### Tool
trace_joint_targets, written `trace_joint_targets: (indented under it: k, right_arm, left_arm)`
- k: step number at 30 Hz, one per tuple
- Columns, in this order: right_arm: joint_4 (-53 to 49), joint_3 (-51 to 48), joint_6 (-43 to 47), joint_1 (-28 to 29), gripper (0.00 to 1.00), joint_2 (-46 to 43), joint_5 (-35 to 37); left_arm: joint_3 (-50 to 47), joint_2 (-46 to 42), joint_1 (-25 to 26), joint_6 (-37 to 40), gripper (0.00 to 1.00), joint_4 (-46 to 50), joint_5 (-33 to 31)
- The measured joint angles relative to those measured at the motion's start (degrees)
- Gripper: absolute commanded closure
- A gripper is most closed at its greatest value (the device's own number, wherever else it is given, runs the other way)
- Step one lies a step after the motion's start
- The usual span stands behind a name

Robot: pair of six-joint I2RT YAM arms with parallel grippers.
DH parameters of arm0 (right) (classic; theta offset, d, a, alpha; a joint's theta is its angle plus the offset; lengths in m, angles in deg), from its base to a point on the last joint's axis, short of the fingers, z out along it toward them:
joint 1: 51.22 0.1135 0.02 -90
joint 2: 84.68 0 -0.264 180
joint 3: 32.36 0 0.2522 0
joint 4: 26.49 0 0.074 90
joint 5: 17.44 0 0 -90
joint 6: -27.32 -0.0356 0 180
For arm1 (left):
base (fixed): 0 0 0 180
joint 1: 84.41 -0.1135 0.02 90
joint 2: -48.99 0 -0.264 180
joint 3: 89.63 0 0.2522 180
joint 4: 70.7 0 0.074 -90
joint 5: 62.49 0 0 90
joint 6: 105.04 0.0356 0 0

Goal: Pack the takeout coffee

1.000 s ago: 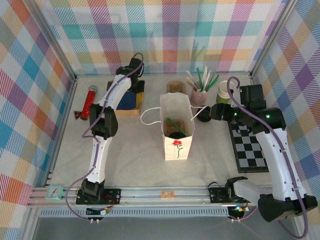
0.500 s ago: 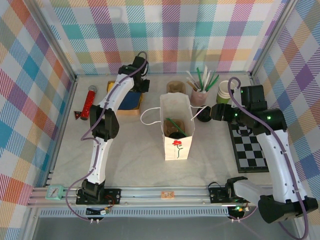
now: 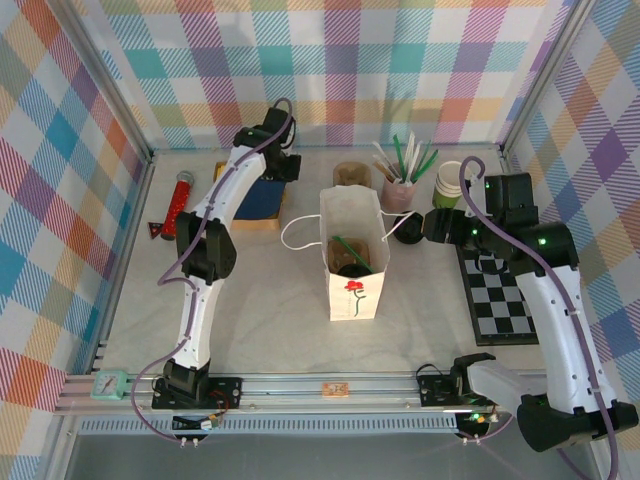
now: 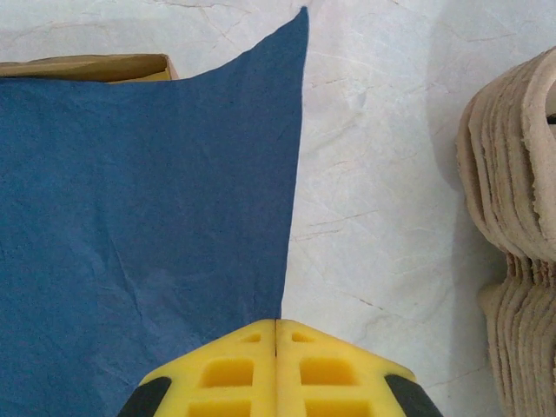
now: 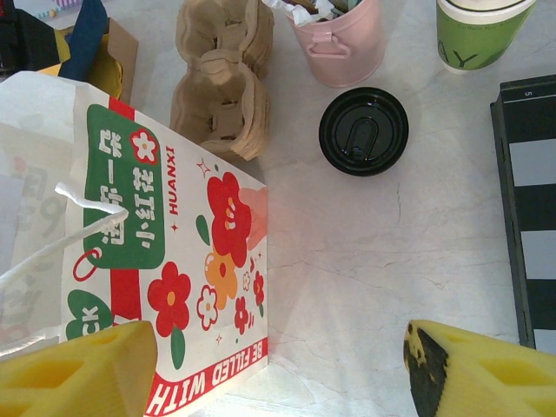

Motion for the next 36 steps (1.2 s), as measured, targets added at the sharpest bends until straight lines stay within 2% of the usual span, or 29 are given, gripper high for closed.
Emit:
trace_joint_targets:
  k: [20, 36]
  right_arm:
    - [-0.02, -0.92, -0.17, 0.00, 0.25, -0.55, -0.09]
    - [0.02, -1.18, -0.22, 0.00, 0.26, -0.37, -1.07]
  left_arm:
    - [-0.66, -0.02, -4.22, -1.31, 1.00, -0.68, 2.95]
    - [-7.02, -0.28, -12.09, -1.79, 1.00, -2.19, 3.80]
